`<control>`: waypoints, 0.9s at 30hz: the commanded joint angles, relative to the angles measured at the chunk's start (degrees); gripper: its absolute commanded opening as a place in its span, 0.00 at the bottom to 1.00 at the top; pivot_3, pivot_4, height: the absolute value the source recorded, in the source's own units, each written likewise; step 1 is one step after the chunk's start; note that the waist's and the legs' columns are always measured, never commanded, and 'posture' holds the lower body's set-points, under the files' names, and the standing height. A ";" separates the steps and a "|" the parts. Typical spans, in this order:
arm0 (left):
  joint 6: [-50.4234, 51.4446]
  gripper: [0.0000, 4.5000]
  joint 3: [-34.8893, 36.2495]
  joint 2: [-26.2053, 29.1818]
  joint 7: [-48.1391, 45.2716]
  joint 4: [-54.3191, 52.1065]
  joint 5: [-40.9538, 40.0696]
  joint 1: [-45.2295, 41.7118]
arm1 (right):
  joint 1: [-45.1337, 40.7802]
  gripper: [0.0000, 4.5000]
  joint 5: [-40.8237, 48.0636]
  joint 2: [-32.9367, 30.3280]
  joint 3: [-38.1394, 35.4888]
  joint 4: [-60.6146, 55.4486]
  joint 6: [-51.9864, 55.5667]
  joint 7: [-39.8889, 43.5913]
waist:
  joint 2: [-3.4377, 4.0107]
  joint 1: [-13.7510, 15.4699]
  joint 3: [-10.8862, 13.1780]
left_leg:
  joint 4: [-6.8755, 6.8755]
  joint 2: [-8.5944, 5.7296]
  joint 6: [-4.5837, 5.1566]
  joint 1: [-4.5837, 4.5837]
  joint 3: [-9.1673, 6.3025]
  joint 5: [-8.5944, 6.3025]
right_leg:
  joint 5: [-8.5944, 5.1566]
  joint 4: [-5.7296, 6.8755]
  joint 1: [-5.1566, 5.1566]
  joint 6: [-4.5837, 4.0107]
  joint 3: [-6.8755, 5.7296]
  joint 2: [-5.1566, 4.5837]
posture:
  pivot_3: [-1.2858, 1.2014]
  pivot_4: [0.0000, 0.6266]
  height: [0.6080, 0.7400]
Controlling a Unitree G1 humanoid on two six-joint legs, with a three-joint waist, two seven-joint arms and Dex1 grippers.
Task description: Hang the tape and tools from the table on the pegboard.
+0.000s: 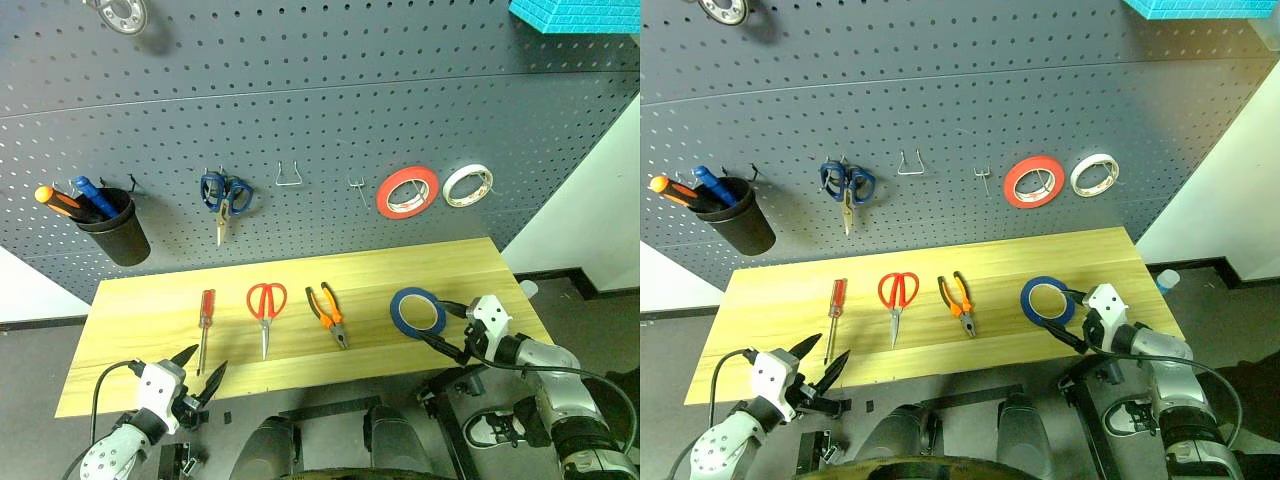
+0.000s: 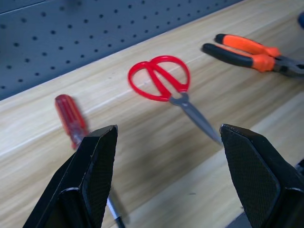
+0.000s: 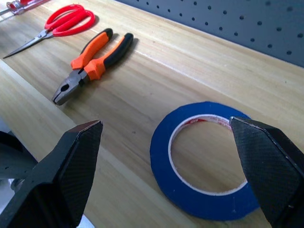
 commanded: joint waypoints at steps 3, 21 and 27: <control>1.26 0.80 0.10 0.51 -0.12 -3.36 -0.81 0.78 | -0.38 1.00 0.49 -0.33 -1.15 -1.26 -0.98 0.00 | -0.01 0.02 0.01 | 0.00 0.00 0.00 0.00 0.00 0.00 | 0.00 0.00 0.00 0.00 0.00 0.00 | 0.51 0.14 0.98; 2.28 0.80 -0.81 1.12 -2.02 -3.70 0.04 0.67 | 0.17 1.00 -1.78 -0.80 -0.07 -3.76 0.77 -2.72 | -0.02 0.03 0.04 | 0.00 0.00 0.01 0.00 0.00 0.00 | 0.00 -0.01 0.00 0.00 0.00 0.00 | 0.51 0.14 0.98; 3.73 0.80 -6.29 1.34 -5.09 -6.11 0.95 -3.80 | -3.61 1.00 -8.21 -1.13 3.41 0.21 0.93 -5.22 | 0.00 0.04 0.06 | 0.01 -0.01 0.01 0.00 0.02 0.00 | 0.00 -0.01 0.00 0.00 0.00 0.00 | 0.52 0.15 0.98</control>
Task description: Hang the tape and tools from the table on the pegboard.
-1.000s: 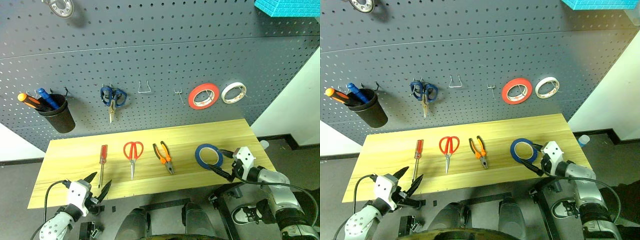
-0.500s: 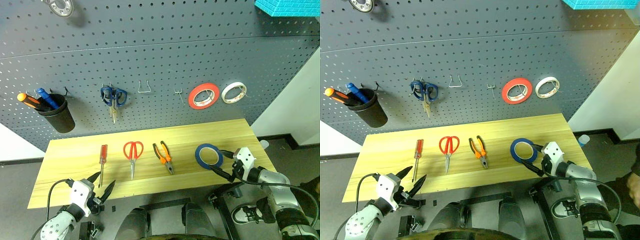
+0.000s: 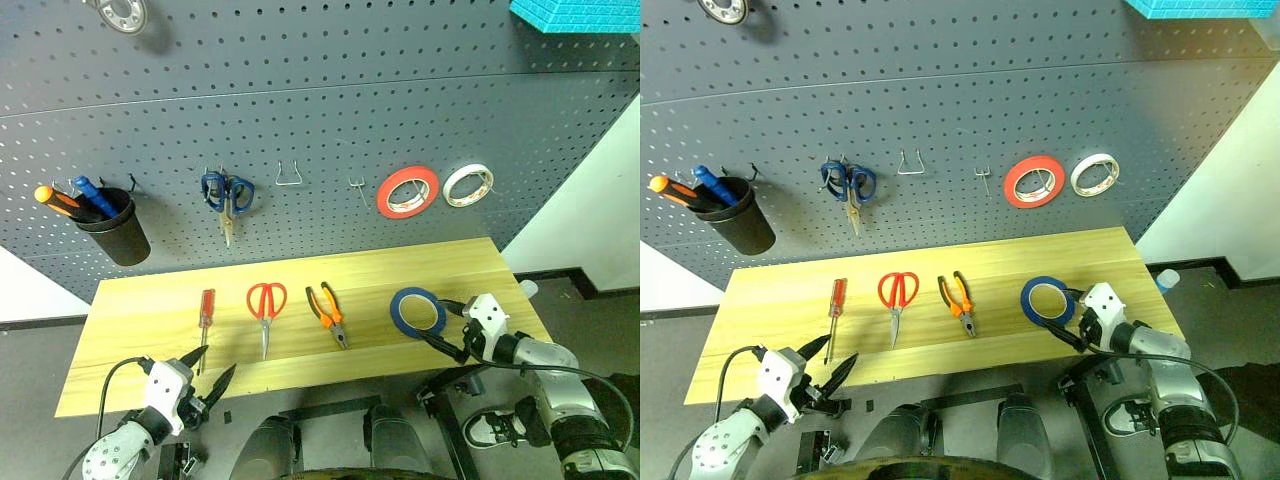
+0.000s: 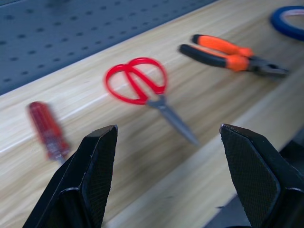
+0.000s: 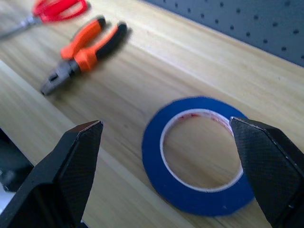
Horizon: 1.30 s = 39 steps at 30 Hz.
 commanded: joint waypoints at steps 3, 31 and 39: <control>1.25 0.80 -5.86 -0.03 -1.86 -0.57 2.47 -8.75 | -5.09 1.00 -5.91 -0.43 3.95 2.96 -0.70 -2.58 | 0.03 0.11 0.01 | 0.00 0.00 0.00 0.03 -0.01 0.01 | 0.01 0.05 0.02 0.00 -0.01 0.00 | 0.52 0.15 0.98; 13.88 0.80 -14.77 -3.11 -5.44 -0.06 3.21 -24.42 | -15.11 1.00 -17.60 2.55 14.45 15.22 11.74 -8.19 | 0.05 -0.33 -0.08 | 0.03 -0.04 0.00 0.06 -0.01 0.03 | 0.32 0.06 0.02 -0.02 0.01 0.00 | 0.50 0.10 0.98; 13.91 0.80 -14.62 -2.84 -4.77 -1.09 3.16 -23.74 | -15.51 0.52 -16.90 2.49 14.77 14.47 14.03 -5.39 | 0.05 -0.31 -0.15 | 0.05 -0.04 0.00 0.08 -0.01 0.03 | 0.32 0.06 0.06 -0.03 0.01 0.00 | 0.51 0.11 0.98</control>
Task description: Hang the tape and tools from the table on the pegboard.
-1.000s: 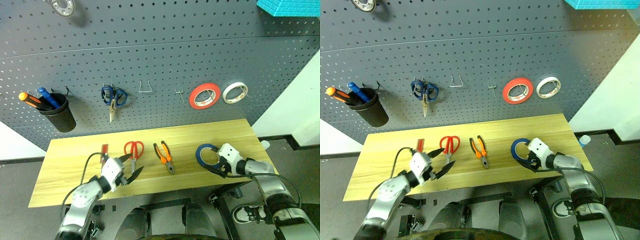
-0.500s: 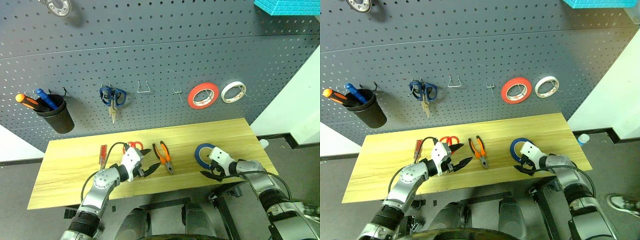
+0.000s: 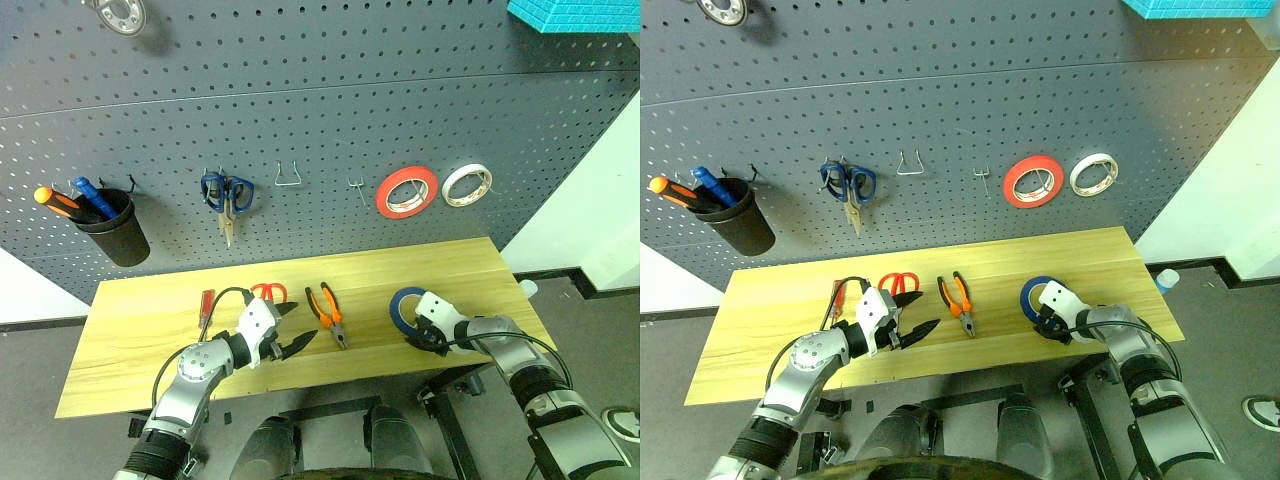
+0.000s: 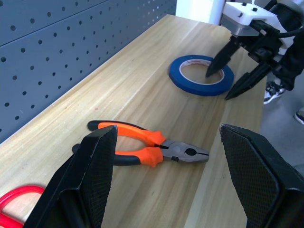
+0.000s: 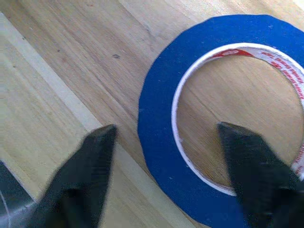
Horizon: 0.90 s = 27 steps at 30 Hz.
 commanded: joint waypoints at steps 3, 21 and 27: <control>-0.60 0.80 0.68 0.55 0.53 -2.95 -0.51 0.87 | 0.95 0.28 0.05 -0.48 -0.07 -2.39 0.56 0.73 | 0.01 0.02 -0.01 | 0.00 0.00 0.00 0.00 0.00 0.00 | 0.00 0.00 0.00 0.00 0.00 0.00 | 0.51 0.12 0.98; -5.49 0.80 8.78 3.98 2.83 -2.61 -3.23 4.75 | 5.32 0.15 -32.17 -14.19 3.40 -34.18 -38.56 -33.74 | 0.06 -0.03 0.02 | 0.01 0.00 -0.01 -0.05 0.05 0.00 | -0.19 0.04 -0.09 0.19 0.02 -0.01 | 0.50 0.12 0.98; -9.04 0.80 10.06 2.99 2.16 -3.08 -5.05 2.78 | -4.07 0.15 -34.78 -11.54 4.64 -32.85 -39.03 -36.19 | 0.05 0.09 0.02 | 0.02 -0.01 0.00 -0.07 0.05 0.00 | -0.02 0.02 -0.09 -0.09 0.04 -0.02 | 0.50 0.11 0.98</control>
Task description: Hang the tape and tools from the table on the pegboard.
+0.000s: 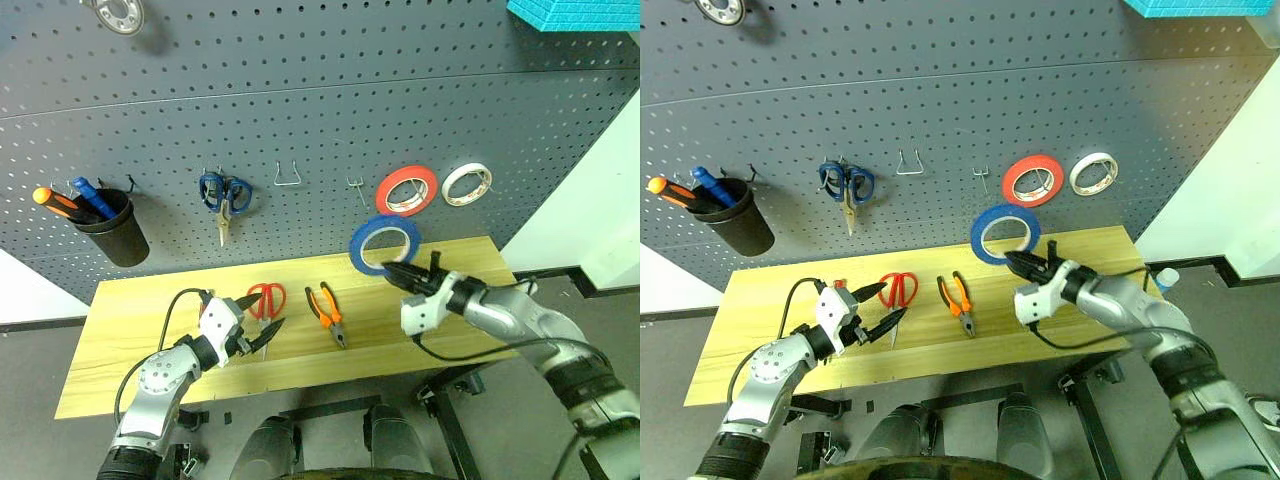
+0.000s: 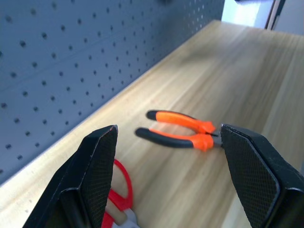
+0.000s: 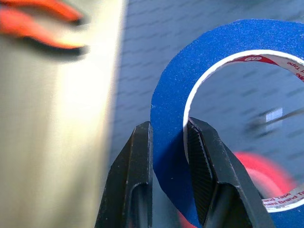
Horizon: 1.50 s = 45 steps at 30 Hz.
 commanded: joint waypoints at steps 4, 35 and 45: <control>-5.88 0.80 1.58 -2.28 -0.91 -2.57 -4.19 -3.38 | -11.25 0.15 -0.64 2.56 2.29 3.89 0.36 2.12 | -0.02 0.08 -0.01 | 0.00 0.00 0.00 0.00 -0.01 0.00 | 0.02 -0.03 0.02 0.00 0.00 0.00 | 0.50 0.11 0.98; -8.37 0.80 10.72 8.99 -2.58 5.42 -2.91 4.12 | 5.11 0.99 35.60 12.10 5.11 -4.02 30.55 30.71 | -0.09 -1.78 -0.05 | 0.05 0.09 0.02 0.23 -0.02 0.00 | -0.04 0.10 0.19 -0.21 0.03 0.13 | 0.49 0.14 0.98; -8.82 0.80 11.68 10.23 -5.12 6.54 -4.32 6.07 | -1.04 0.99 36.73 28.35 5.51 -3.65 71.14 27.13 | -0.03 -1.48 -0.02 | -0.01 0.08 0.01 0.04 -0.13 0.00 | -0.02 0.13 -0.07 -0.20 -0.02 0.14 | 0.50 0.15 0.98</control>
